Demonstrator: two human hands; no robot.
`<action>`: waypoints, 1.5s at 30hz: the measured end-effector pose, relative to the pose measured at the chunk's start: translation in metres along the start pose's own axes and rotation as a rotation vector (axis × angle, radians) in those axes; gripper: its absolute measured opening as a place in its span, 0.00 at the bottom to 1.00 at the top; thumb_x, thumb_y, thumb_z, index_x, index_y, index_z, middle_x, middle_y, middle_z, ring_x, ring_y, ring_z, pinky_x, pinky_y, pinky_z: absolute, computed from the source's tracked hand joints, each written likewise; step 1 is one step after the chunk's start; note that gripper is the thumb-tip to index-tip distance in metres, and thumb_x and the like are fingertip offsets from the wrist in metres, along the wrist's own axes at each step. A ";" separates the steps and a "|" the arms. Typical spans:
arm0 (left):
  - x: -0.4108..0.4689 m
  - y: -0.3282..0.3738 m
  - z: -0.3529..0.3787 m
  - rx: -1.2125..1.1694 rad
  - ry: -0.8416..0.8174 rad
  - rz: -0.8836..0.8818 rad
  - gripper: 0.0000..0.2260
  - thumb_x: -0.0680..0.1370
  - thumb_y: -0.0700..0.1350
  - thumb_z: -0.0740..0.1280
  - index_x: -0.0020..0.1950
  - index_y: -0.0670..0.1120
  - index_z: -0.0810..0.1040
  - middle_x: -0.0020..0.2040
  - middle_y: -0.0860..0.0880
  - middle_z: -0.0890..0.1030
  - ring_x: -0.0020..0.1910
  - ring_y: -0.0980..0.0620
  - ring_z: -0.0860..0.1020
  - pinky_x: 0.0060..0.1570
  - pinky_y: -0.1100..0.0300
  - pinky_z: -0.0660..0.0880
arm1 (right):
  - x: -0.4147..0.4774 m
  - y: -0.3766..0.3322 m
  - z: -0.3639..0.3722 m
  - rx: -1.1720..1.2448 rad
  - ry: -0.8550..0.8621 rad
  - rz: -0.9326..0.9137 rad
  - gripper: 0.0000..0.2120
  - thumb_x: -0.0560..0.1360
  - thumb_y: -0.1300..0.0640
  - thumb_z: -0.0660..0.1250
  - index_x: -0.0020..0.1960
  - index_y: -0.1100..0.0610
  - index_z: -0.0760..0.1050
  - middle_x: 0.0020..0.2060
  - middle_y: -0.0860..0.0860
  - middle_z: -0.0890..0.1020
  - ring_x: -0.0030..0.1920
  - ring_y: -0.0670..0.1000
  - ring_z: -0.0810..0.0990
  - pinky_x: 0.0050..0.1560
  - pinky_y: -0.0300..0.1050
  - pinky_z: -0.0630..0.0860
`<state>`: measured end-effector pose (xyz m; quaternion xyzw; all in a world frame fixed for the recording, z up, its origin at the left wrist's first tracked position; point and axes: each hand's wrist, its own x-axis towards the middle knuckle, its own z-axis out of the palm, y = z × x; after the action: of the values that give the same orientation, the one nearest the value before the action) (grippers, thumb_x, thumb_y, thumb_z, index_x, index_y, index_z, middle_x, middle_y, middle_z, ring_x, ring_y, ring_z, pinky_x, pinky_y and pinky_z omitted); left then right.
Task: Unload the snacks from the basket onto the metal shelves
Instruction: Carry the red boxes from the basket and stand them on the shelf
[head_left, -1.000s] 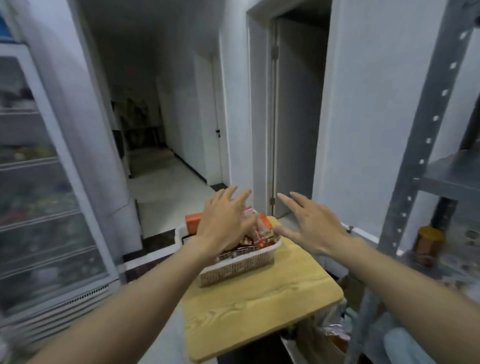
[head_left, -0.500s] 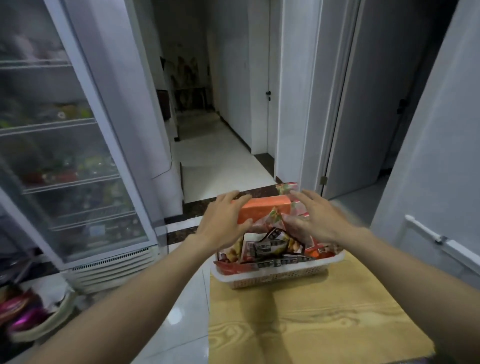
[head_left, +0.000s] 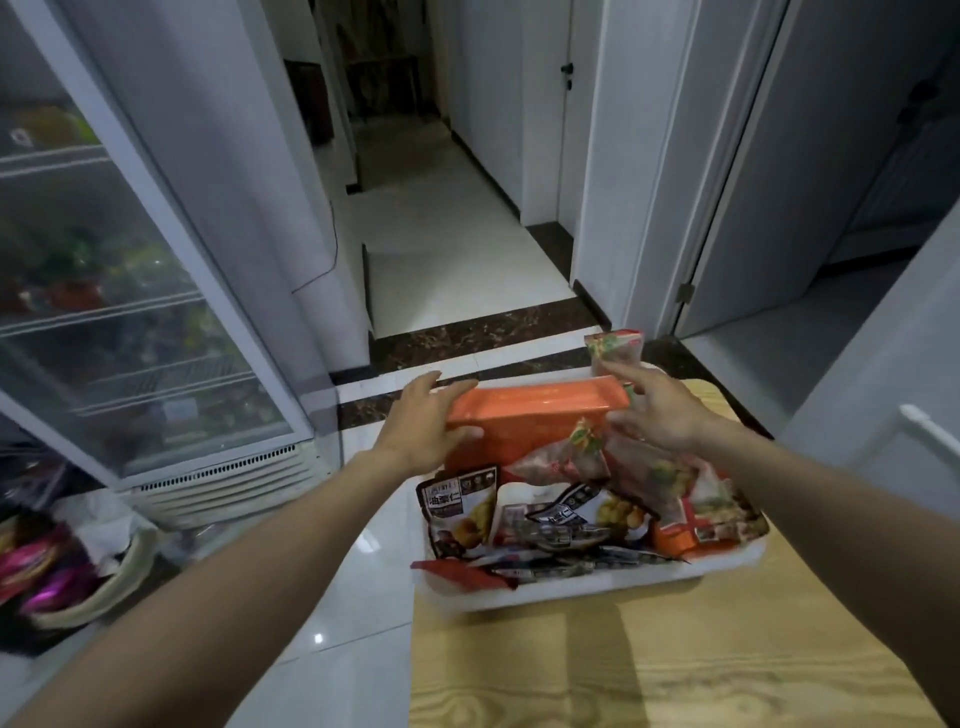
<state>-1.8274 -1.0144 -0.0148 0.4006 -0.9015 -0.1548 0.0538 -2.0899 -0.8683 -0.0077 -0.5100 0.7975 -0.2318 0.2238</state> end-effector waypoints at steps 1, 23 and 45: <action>0.007 -0.007 0.005 -0.038 -0.034 -0.007 0.32 0.75 0.59 0.70 0.76 0.58 0.62 0.77 0.41 0.59 0.75 0.40 0.58 0.72 0.45 0.59 | 0.006 0.004 0.002 0.009 -0.012 0.003 0.33 0.74 0.57 0.73 0.75 0.50 0.65 0.74 0.54 0.66 0.73 0.57 0.65 0.74 0.52 0.62; 0.066 -0.049 -0.055 -0.952 0.050 0.095 0.15 0.80 0.44 0.65 0.66 0.57 0.74 0.61 0.45 0.73 0.57 0.48 0.78 0.42 0.58 0.81 | 0.038 -0.001 0.011 0.592 0.021 0.029 0.37 0.74 0.56 0.72 0.77 0.45 0.60 0.68 0.48 0.75 0.66 0.47 0.75 0.67 0.56 0.73; -0.023 0.043 -0.080 -0.958 0.118 0.191 0.44 0.74 0.47 0.71 0.75 0.71 0.43 0.68 0.49 0.72 0.63 0.51 0.77 0.60 0.40 0.76 | -0.057 -0.032 -0.072 0.652 0.233 -0.146 0.47 0.70 0.42 0.71 0.75 0.30 0.42 0.72 0.49 0.70 0.66 0.52 0.76 0.63 0.63 0.74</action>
<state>-1.8250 -0.9894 0.0752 0.2546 -0.7571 -0.5234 0.2968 -2.0881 -0.8174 0.0752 -0.4376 0.6632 -0.5462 0.2651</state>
